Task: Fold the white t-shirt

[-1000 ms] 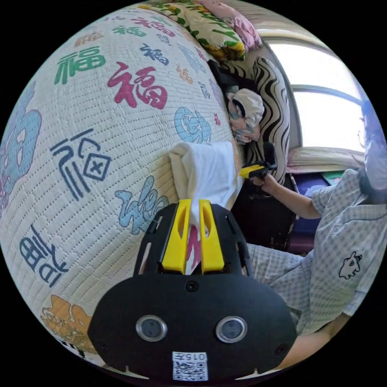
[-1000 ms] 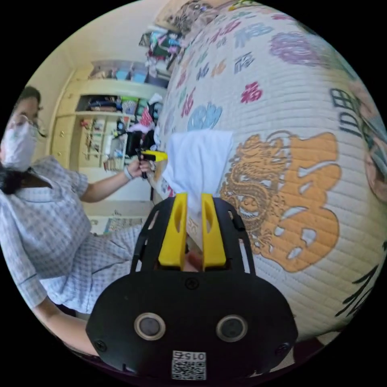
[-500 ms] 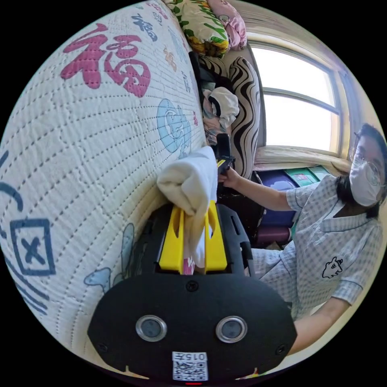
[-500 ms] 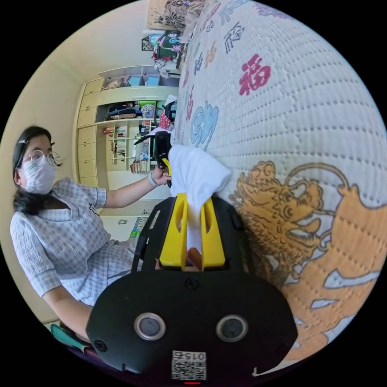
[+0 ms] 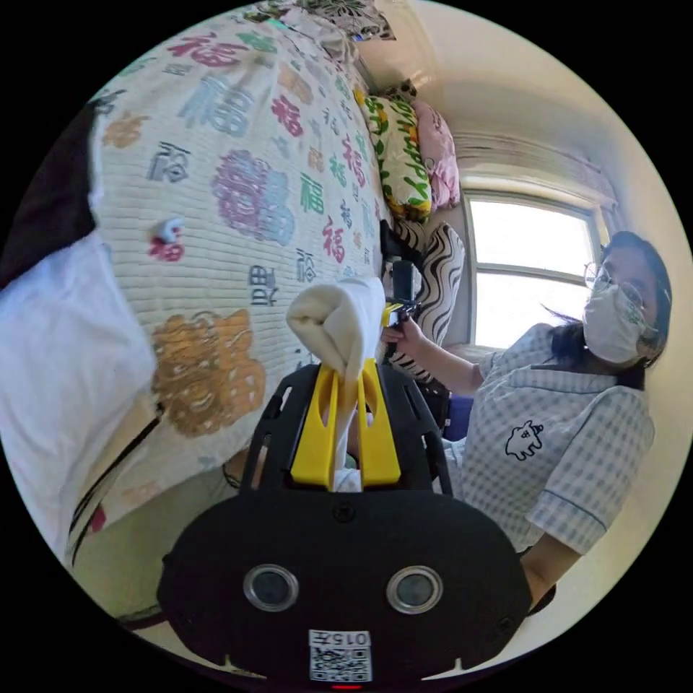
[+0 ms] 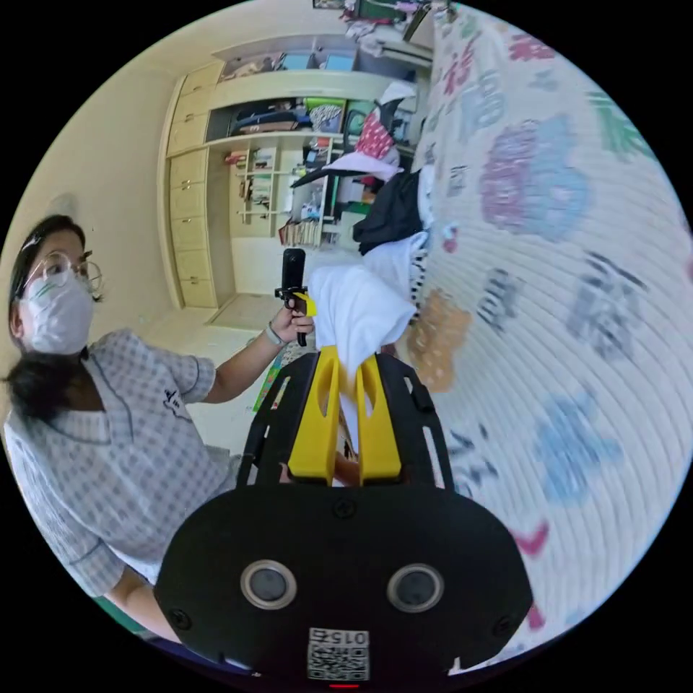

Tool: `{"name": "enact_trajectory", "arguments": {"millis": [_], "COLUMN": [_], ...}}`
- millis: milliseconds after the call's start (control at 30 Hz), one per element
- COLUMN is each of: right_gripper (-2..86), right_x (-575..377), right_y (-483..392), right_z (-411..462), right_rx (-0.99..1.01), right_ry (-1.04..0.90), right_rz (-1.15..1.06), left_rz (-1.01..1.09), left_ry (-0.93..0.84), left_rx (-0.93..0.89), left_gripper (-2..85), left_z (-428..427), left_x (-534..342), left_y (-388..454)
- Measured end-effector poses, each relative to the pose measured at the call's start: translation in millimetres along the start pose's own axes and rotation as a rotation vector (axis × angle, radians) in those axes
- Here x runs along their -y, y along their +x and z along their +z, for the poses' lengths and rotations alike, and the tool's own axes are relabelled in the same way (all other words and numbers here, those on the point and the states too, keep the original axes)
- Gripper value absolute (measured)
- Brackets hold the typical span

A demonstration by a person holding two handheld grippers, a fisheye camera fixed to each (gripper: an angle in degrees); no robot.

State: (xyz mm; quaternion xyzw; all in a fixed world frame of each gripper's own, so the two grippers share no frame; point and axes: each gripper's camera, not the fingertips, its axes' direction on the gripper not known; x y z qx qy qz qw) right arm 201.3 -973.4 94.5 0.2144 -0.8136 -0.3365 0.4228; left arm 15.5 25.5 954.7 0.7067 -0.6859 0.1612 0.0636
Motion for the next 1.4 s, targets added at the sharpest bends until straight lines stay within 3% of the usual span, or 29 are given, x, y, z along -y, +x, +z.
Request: {"name": "enact_trajectory", "arguments": {"millis": [133,267,600,767,867,1000,1133,1233,1400], "right_gripper": [3.1,2.8,1.5,2.0,3.6,7.4,9.8,10.7,6.8], "right_x": [86.2,145.3,245.9,285.8,284.4,265.6,208.0,166.5,141.0], "right_y": [19.1,34.9,87.7,148.6,172.5,152.6,151.8,164.2,175.5], "right_z": [126.0,213.2,246.6,270.8,277.3,270.0,263.0,272.1,290.6], "right_rx": [0.064,0.049,-0.057,-0.326,-0.245,-0.333,-0.349,-0.370,-0.228], "right_ry": [-0.113,-0.179,-0.088,-0.158,-0.125,-0.118,-0.158,-0.270,-0.345], "right_rz": [-0.050,-0.080,-0.029,0.096,0.157,0.050,0.100,0.175,0.209], "left_rz": [-0.143,-0.208,-0.132,-0.236,-0.215,-0.214,-0.225,-0.294,-0.292], "left_ry": [0.153,0.248,0.385,0.335,0.382,0.516,0.630,0.619,0.560], "left_rx": [0.095,0.111,-0.044,0.143,0.225,0.294,0.272,0.315,0.351], "left_gripper": [3.0,3.0,3.2,4.4,5.3,7.2,8.5,9.2,9.5], "left_z": [-124.5,-193.6,-273.4,-263.6,-256.3,-259.1,-244.4,-213.8,-155.0], "left_x": [-77.7,-121.9,-107.4,-77.2,-91.7,-150.4,-231.1,-276.8,-309.2], "left_y": [-32.1,-64.3,-134.3,-185.6,-189.3,-168.4,-142.6,-127.8,-100.7]}}
